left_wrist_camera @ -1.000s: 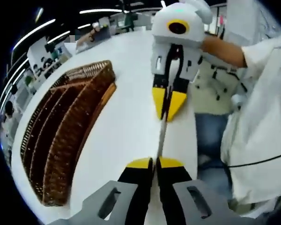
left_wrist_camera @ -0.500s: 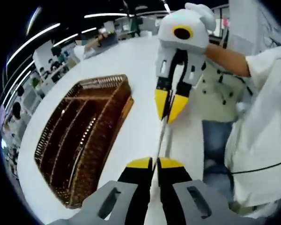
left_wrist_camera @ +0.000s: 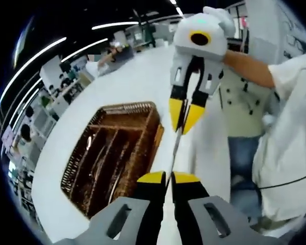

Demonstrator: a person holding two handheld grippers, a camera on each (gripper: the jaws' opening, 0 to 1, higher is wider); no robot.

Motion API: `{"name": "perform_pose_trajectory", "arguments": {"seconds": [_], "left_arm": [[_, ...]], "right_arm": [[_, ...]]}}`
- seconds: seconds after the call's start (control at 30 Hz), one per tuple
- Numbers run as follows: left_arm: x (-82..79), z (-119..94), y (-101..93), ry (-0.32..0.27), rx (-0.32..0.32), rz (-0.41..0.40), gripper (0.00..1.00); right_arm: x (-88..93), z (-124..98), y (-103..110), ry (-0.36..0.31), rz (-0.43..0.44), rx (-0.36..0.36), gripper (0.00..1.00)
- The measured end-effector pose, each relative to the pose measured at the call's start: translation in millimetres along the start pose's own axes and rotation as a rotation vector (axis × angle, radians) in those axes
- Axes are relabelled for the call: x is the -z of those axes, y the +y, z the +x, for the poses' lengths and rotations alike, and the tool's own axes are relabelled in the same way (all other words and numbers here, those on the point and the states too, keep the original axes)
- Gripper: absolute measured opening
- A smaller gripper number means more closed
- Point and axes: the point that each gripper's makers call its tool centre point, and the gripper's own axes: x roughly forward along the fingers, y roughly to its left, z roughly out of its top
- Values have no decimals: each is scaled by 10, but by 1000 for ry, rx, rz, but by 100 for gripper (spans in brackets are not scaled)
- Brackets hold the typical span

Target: Arrange the knives, forks, and spoons in their matching storage slots by inserting each utensil handle-first until every utensil is classified and aligned in the correct compartment

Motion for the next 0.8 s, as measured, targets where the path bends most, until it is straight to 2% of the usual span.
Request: {"name": "perform_pose_trajectory", "arguments": {"seconds": [0.23,0.43,0.8], "left_arm": [[-38,-66,128,12,-20,16,3],[-49,-98,252,10,-34,4,3],[4,3,452,25,-23,-10,3]], "right_arm": [[-97,10,-160,-4,-18,15,4],[-157,55,-318,2,-30,-4,4],[-103,157,-493,14,-33,-22,5]]}}
